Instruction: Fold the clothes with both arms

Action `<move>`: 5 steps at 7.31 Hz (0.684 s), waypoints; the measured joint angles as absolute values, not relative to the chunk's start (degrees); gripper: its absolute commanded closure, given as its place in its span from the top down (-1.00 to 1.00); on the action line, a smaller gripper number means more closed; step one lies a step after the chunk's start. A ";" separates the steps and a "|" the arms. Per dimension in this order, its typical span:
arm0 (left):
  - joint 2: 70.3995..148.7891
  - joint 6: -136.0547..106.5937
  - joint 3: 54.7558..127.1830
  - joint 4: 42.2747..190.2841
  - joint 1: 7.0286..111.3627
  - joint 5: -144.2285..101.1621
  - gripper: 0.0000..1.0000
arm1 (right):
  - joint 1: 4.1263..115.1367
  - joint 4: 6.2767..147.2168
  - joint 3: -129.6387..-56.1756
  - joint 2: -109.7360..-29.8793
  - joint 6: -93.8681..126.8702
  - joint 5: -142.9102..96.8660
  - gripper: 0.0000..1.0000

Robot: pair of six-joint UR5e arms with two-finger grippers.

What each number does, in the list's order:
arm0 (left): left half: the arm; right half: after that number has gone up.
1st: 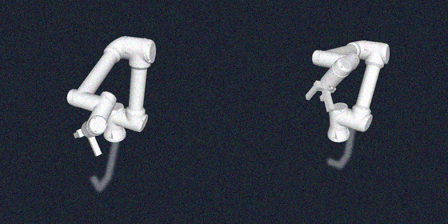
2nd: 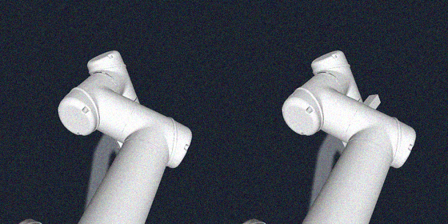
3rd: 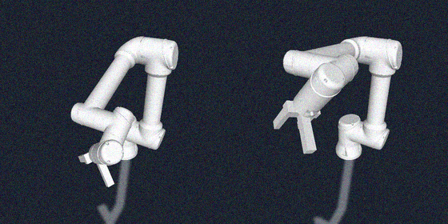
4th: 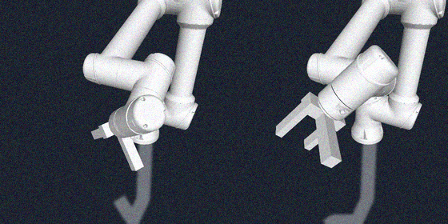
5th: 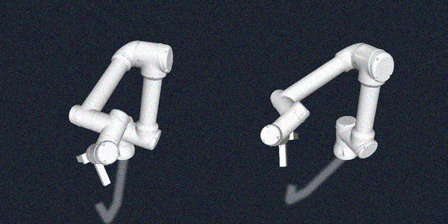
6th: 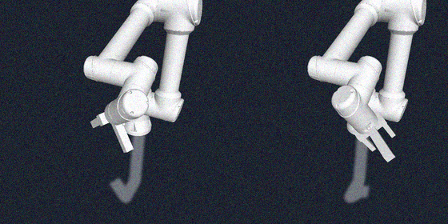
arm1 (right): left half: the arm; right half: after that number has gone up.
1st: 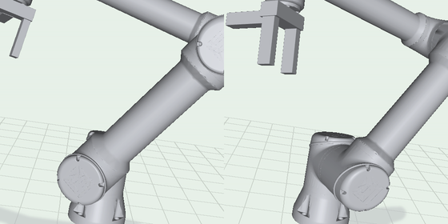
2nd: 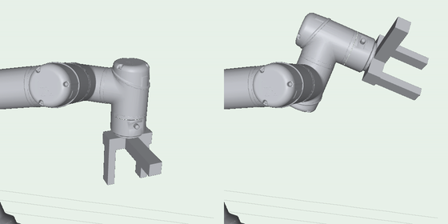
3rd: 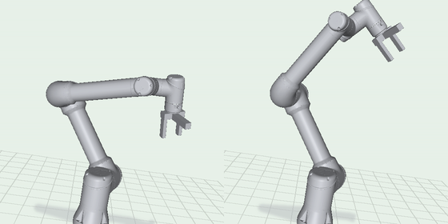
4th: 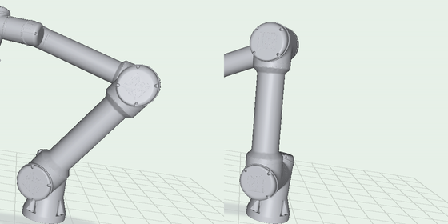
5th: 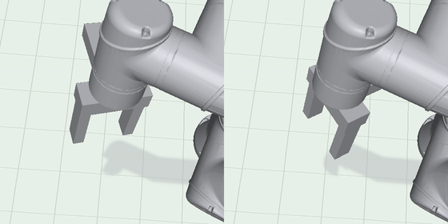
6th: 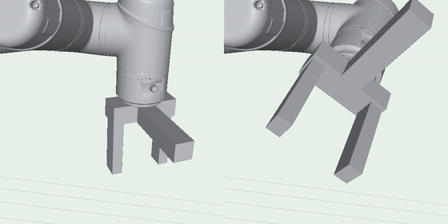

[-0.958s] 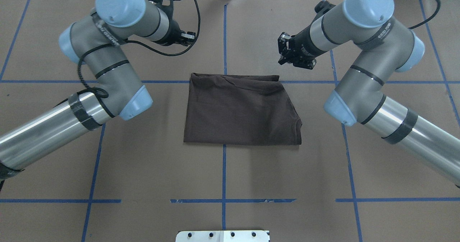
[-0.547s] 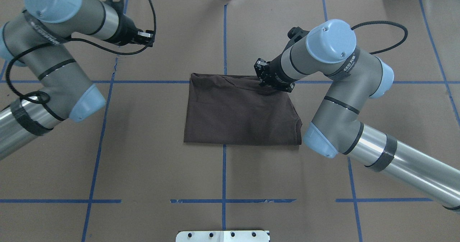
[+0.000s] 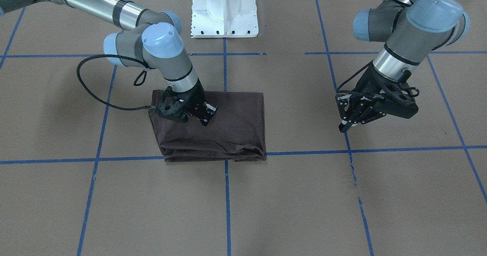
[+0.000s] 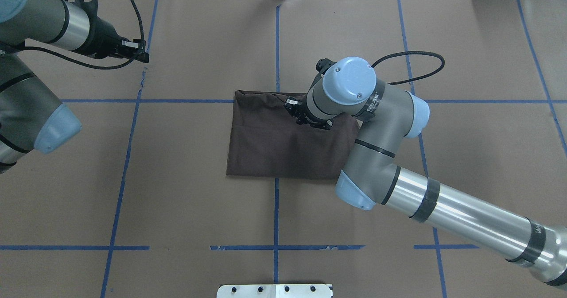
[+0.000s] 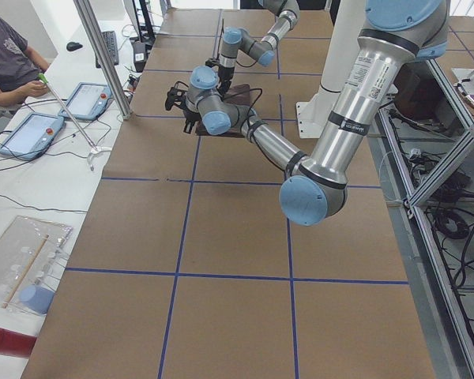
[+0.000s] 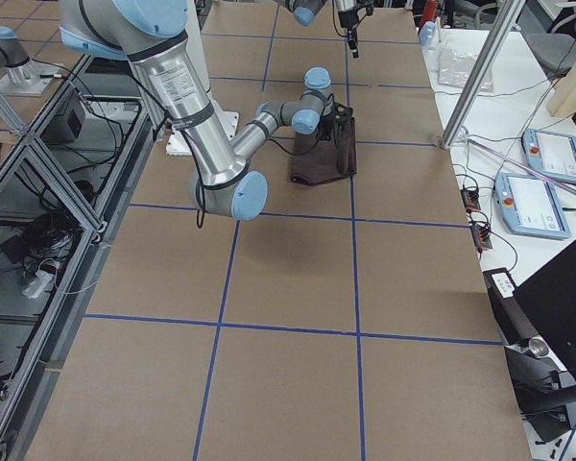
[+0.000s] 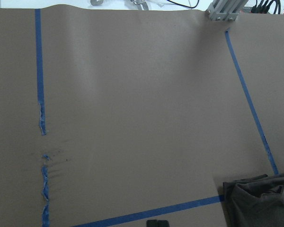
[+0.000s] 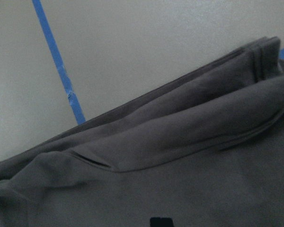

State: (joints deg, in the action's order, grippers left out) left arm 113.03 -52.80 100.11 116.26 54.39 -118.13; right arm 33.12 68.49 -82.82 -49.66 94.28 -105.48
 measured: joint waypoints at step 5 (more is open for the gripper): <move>112.82 -53.31 101.85 115.90 54.33 -118.19 -1.00 | 41.75 68.03 -72.03 -48.57 79.17 -107.96 -1.00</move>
State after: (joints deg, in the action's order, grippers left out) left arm 112.82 -53.31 101.85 115.90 54.33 -118.19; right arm 41.75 68.03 -72.03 -48.57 79.17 -107.96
